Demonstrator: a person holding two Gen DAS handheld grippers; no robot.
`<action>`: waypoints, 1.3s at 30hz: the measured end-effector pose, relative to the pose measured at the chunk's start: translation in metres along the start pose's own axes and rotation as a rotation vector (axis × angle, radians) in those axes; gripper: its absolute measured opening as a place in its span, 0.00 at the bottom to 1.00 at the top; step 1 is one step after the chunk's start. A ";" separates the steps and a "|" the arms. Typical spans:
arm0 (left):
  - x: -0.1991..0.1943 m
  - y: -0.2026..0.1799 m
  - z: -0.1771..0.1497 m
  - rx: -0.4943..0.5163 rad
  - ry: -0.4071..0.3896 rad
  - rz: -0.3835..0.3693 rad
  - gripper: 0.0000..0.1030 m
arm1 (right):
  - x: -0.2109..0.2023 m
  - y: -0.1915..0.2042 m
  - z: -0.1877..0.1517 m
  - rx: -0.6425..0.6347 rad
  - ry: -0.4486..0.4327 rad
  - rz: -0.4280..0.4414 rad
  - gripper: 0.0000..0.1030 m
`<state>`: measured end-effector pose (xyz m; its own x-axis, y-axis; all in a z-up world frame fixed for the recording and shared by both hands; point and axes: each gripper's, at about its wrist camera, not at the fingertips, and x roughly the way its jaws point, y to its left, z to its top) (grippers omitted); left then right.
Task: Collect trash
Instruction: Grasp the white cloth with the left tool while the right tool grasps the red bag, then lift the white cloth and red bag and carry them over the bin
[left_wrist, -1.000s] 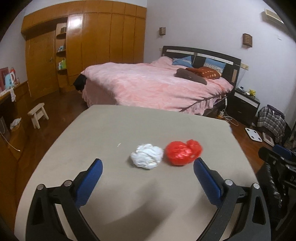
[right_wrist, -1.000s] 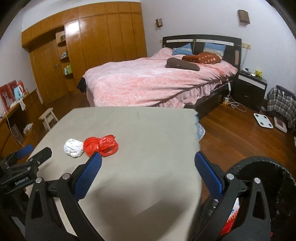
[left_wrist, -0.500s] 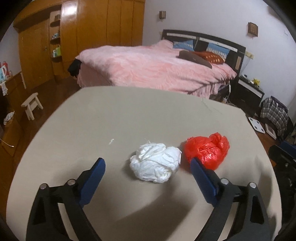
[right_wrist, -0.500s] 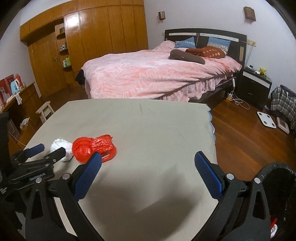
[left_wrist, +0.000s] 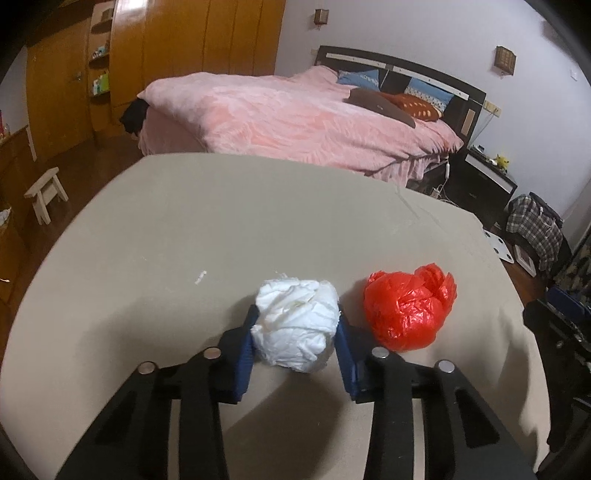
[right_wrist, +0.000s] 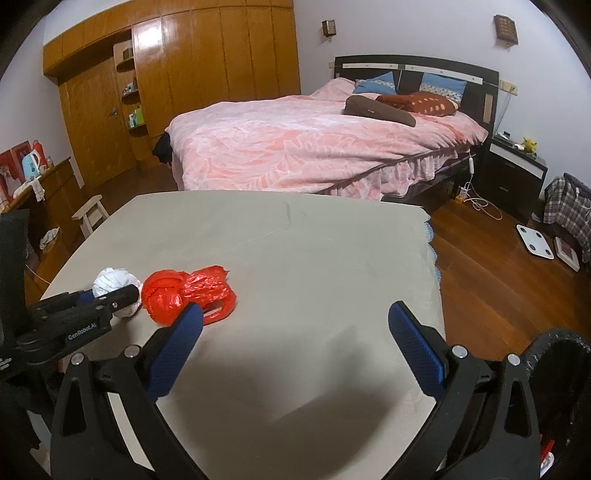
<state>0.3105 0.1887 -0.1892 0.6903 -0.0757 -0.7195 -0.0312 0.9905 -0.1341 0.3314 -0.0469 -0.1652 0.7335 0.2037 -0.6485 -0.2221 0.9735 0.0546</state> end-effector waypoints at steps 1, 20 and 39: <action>-0.003 0.000 0.000 0.003 -0.008 0.007 0.37 | 0.001 0.002 0.000 -0.005 0.000 0.002 0.95; -0.028 0.063 -0.005 -0.033 -0.035 0.143 0.36 | 0.048 0.072 0.015 -0.069 0.065 0.107 0.95; -0.027 0.077 -0.012 -0.060 -0.028 0.144 0.37 | 0.084 0.096 0.010 -0.107 0.180 0.156 0.73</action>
<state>0.2812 0.2654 -0.1882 0.6956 0.0711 -0.7149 -0.1739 0.9822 -0.0715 0.3787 0.0646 -0.2069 0.5612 0.3198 -0.7634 -0.3974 0.9132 0.0904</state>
